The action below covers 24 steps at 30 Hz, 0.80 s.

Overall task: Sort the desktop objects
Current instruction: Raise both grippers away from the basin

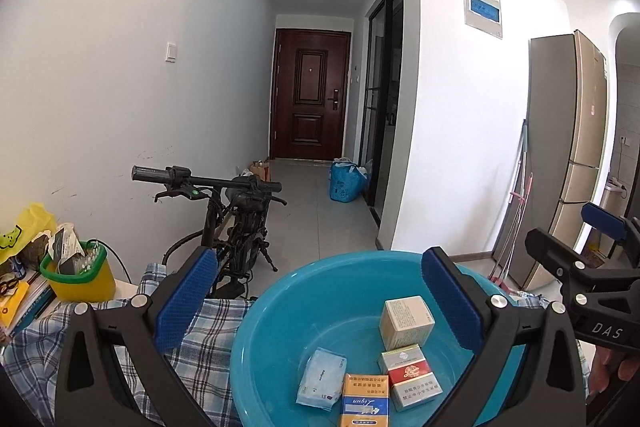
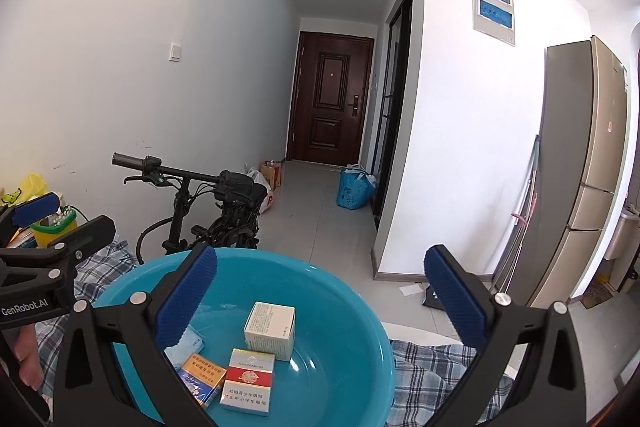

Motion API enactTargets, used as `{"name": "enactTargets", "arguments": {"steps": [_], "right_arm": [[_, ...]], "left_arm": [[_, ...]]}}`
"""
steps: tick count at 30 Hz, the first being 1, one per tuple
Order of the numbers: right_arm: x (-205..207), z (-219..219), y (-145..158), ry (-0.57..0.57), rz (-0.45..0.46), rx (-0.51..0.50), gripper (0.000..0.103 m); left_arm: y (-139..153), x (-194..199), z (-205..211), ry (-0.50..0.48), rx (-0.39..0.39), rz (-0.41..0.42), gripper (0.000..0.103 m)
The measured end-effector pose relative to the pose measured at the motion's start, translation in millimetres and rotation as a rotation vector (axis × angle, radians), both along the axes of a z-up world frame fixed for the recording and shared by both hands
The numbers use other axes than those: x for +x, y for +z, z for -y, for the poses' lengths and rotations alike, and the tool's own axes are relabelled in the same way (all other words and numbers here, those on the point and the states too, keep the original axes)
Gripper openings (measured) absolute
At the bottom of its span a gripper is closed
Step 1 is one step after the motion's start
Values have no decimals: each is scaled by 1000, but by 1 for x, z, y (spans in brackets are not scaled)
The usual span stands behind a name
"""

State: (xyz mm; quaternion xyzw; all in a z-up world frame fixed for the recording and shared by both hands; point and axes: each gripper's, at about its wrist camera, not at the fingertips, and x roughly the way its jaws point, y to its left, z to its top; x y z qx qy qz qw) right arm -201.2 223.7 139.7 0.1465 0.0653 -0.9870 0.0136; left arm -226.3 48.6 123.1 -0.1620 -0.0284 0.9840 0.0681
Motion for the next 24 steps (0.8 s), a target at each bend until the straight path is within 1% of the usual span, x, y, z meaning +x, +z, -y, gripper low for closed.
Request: {"name": "enactTargets", "arguments": {"steps": [5, 10, 16, 24], "right_arm": [[6, -9, 1, 15, 3, -24, 103], [10, -9, 1, 17, 0, -27, 103], [17, -9, 3, 26, -8, -33, 103], [29, -9, 7, 33, -19, -31, 103]], "left_arm": [[2, 3, -1, -36, 5, 3, 103], [5, 10, -1, -36, 5, -10, 103], [4, 17, -3, -52, 9, 6, 103], [4, 36, -11, -77, -24, -5, 103]]}}
